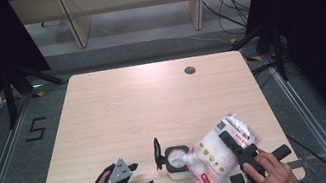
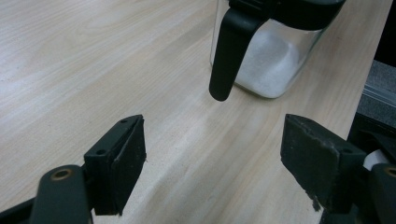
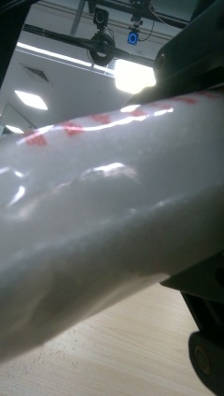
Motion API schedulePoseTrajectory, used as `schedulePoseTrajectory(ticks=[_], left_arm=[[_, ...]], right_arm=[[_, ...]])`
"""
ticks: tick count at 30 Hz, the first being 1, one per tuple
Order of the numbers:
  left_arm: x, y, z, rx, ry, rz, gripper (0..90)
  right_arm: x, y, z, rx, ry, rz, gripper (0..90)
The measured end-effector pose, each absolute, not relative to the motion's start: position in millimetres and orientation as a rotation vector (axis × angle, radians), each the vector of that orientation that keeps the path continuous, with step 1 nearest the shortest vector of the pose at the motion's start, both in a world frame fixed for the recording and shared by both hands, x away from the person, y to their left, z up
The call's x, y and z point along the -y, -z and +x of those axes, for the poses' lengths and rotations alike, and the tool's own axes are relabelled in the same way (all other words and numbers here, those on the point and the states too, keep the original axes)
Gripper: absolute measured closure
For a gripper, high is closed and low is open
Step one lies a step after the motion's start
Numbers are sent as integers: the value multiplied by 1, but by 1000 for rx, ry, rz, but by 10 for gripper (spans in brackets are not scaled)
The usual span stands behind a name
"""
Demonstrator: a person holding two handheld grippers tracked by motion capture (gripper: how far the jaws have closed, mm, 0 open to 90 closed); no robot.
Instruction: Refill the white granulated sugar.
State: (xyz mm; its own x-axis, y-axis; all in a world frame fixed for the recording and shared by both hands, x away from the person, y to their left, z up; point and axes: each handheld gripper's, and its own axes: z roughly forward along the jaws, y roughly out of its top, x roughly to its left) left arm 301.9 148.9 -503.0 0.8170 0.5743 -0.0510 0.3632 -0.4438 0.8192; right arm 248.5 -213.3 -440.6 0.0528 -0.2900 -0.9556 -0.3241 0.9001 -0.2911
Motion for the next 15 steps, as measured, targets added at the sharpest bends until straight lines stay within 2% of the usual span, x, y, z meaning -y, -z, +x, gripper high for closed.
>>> schedulePoseTrajectory(ticks=[2, 6, 15], left_arm=[[-147, 503, 301, -731, -266, 2060, 218], [-149, 503, 302, -694, -291, 2079, 218], [-148, 504, 301, -720, -276, 2062, 218]], right_arm=[[214, 441, 248, -1533, -37, -502, 514], [214, 440, 249, -1530, -37, -499, 514], [214, 440, 249, -1532, -38, -501, 514]])
